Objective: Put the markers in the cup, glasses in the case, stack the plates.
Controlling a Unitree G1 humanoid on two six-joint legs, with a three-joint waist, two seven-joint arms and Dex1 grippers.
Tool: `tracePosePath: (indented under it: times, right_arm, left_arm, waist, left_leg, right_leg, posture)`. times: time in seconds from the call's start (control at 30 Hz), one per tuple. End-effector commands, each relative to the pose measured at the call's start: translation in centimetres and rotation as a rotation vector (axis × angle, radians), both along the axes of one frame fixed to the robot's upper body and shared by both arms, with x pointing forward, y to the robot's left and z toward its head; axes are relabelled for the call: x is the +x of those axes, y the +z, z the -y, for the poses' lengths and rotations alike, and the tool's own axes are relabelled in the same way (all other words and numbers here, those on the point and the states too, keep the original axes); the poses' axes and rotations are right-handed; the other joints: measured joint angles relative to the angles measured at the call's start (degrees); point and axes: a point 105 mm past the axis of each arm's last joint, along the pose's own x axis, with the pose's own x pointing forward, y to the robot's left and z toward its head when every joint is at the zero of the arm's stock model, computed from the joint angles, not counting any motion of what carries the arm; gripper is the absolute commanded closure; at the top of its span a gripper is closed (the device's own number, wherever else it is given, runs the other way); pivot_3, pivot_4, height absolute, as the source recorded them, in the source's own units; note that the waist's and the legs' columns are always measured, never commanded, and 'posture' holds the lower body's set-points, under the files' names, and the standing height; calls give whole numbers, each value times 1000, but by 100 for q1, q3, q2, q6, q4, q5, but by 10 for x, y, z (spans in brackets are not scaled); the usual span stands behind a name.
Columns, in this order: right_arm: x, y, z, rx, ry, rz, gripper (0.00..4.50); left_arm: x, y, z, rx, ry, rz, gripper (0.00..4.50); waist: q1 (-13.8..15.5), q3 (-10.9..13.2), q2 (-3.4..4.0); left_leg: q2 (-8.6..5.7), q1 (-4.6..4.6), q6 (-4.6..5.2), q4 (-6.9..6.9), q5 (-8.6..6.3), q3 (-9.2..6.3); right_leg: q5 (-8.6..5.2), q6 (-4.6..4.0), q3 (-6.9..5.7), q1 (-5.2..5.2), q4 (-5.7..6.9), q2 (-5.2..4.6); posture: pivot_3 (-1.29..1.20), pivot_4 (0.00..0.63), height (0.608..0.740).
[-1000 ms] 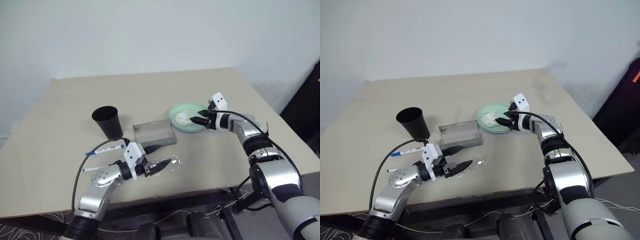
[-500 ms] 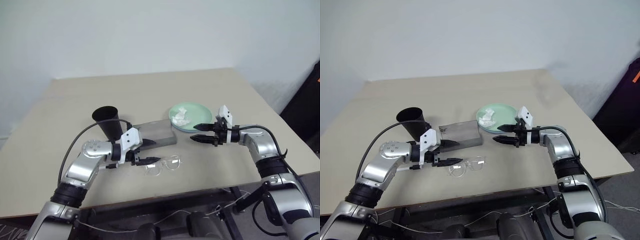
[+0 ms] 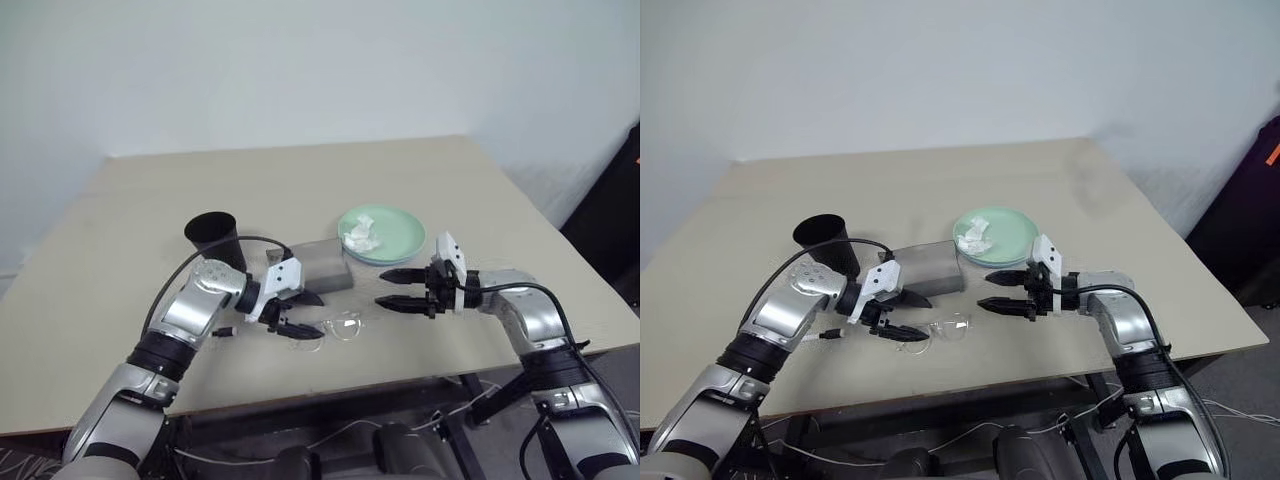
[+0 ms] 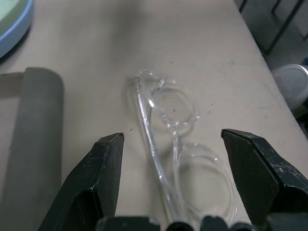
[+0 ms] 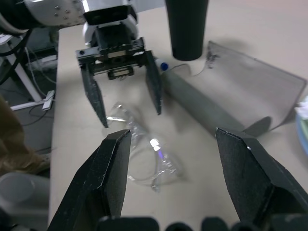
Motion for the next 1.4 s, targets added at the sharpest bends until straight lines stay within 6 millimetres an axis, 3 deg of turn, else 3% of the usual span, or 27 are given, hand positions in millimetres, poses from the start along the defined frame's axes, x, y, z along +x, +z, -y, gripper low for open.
tracePosePath:
  times: [0.03, 0.13, 0.3, 0.67, 0.77, 1.1, 1.4]
  right_arm:
    - [-1, 13, -4, 26, 7, 46, 1489]
    - [-2, 13, -5, 27, 4, 46, 1463]
    - [0, 13, -6, 27, -4, 48, 1463]
    - [3, 10, -8, 18, -15, 50, 1463]
    - [3, 8, -9, 15, -18, 48, 1463]
    - [3, 4, -8, 5, -31, 48, 1463]
    - [8, 4, -6, -6, -45, 59, 1463]
  left_arm:
    - [4, 4, 8, 17, -37, 27, 1072]
    - [4, 0, 10, 34, -48, 24, 1707]
    - [3, -1, 8, 53, -67, 43, 3351]
    - [5, 0, 6, 58, -66, 49, 3351]
    - [6, 1, 6, 50, -67, 50, 4168]
    - [7, 6, 11, 14, -67, 64, 4168]
    - [17, 51, 8, -127, -43, 133, 4168]
  waist:
    - [-2, 0, 0]
    - [-2, 1, -1]
    - [5, 1, -1]
    - [133, 0, -2]
    - [143, 0, -2]
    - [147, 0, -2]
    - [147, 0, -3]
  left_leg:
    - [0, 0, 0, 3, 0, 1]
    - [0, -1, 0, 6, 0, 4]
    - [0, -2, 0, 3, 0, 0]
    - [1, 0, 0, 5, 0, 3]
    - [1, -1, 0, 5, 0, 2]
    - [2, 4, 1, 27, 0, 3]
    - [1, -3, 1, 24, 0, 0]
  right_leg:
    - [0, 0, 0, 2, -1, 0]
    - [0, 0, 3, 1, -1, 0]
    - [0, 0, 1, 1, -2, 0]
    - [0, 0, 2, 1, 0, 0]
    - [0, 0, 1, 1, -1, 0]
    - [0, 0, 2, 15, 0, 0]
    - [0, 0, 1, 9, 0, 0]
  posture:
    - [0, 0, 737]
    - [0, 0, 737]
    - [0, 0, 737]
    - [0, 0, 737]
    - [0, 0, 737]
    - [0, 0, 737]
    - [0, 0, 737]
